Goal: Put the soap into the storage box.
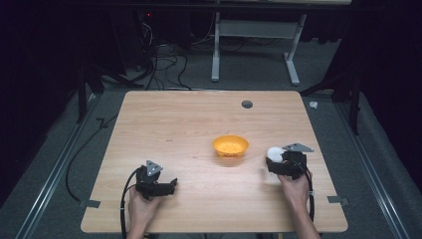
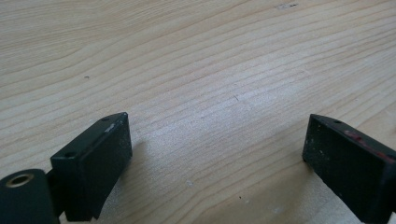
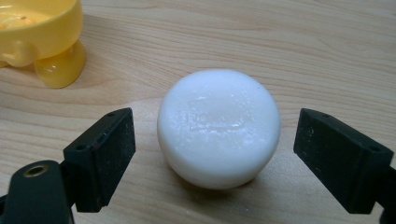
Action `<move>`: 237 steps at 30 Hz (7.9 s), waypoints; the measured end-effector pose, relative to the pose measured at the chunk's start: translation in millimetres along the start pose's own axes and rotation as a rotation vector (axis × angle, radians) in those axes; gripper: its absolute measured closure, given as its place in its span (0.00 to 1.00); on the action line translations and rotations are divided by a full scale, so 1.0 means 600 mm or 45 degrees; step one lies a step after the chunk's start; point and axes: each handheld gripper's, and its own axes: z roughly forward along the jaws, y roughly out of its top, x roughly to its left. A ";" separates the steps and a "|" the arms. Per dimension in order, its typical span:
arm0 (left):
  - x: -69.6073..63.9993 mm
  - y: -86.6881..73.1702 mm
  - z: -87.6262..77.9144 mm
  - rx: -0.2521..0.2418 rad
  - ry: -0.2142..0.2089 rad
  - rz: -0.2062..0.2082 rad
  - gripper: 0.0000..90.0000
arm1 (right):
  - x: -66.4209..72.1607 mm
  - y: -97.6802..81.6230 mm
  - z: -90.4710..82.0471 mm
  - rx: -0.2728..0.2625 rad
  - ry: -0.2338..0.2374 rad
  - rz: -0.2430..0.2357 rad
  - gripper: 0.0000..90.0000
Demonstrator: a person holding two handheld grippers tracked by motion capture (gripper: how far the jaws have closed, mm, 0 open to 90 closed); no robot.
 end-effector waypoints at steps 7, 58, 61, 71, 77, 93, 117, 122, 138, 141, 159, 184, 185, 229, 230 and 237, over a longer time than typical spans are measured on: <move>0.000 0.000 0.000 -0.001 0.001 -0.003 0.10 | -0.002 0.001 0.027 0.051 -0.012 0.014 0.15; 0.001 -0.001 -0.002 -0.012 0.008 -0.007 0.15 | 0.047 0.052 -0.024 -0.079 0.150 -0.056 0.26; 0.001 -0.001 -0.002 -0.012 0.008 -0.008 0.15 | 0.059 0.061 -0.028 -0.081 0.185 -0.083 0.26; 0.001 -0.001 -0.002 -0.015 0.007 -0.010 0.16 | 0.083 0.082 -0.036 -0.085 0.241 -0.117 0.26; 0.001 -0.001 -0.002 -0.014 0.008 -0.009 0.16 | 0.098 0.097 -0.039 -0.086 0.267 -0.142 0.26; 0.001 -0.001 -0.002 -0.014 0.008 -0.009 0.16 | 0.137 0.130 -0.031 -0.070 0.325 -0.207 0.26; 0.001 -0.001 -0.002 -0.014 0.008 -0.009 0.16 | 0.173 0.162 0.007 -0.010 0.367 -0.204 0.26; 0.001 -0.001 -0.002 -0.014 0.007 -0.008 0.16 | 0.179 0.165 0.018 0.001 0.362 -0.211 0.26; 0.001 -0.001 -0.002 -0.014 0.006 -0.007 0.16 | 0.182 0.163 0.055 0.064 0.323 -0.199 0.26; 0.001 -0.001 -0.002 -0.014 0.006 -0.007 0.16 | 0.181 0.163 0.059 0.073 0.318 -0.190 0.26; 0.001 -0.001 -0.002 -0.016 0.005 -0.007 0.16 | 0.186 0.158 0.085 0.124 0.299 -0.170 0.26; 0.000 -0.001 -0.002 -0.016 0.004 -0.007 0.16 | 0.188 0.149 0.102 0.170 0.294 -0.128 0.26; 0.000 -0.001 -0.002 -0.016 0.004 -0.007 0.16 | 0.187 0.149 0.103 0.167 0.291 -0.126 0.26; 0.000 -0.001 -0.002 -0.018 0.003 -0.005 0.16 | 0.158 0.161 0.045 -0.010 0.326 -0.108 0.28; 0.000 -0.001 -0.002 -0.018 0.003 -0.005 0.16 | 0.157 0.161 0.042 -0.017 0.325 -0.104 0.28; 0.000 -0.001 -0.002 -0.017 0.003 -0.005 0.16 | 0.146 0.160 0.028 -0.045 0.324 -0.108 0.29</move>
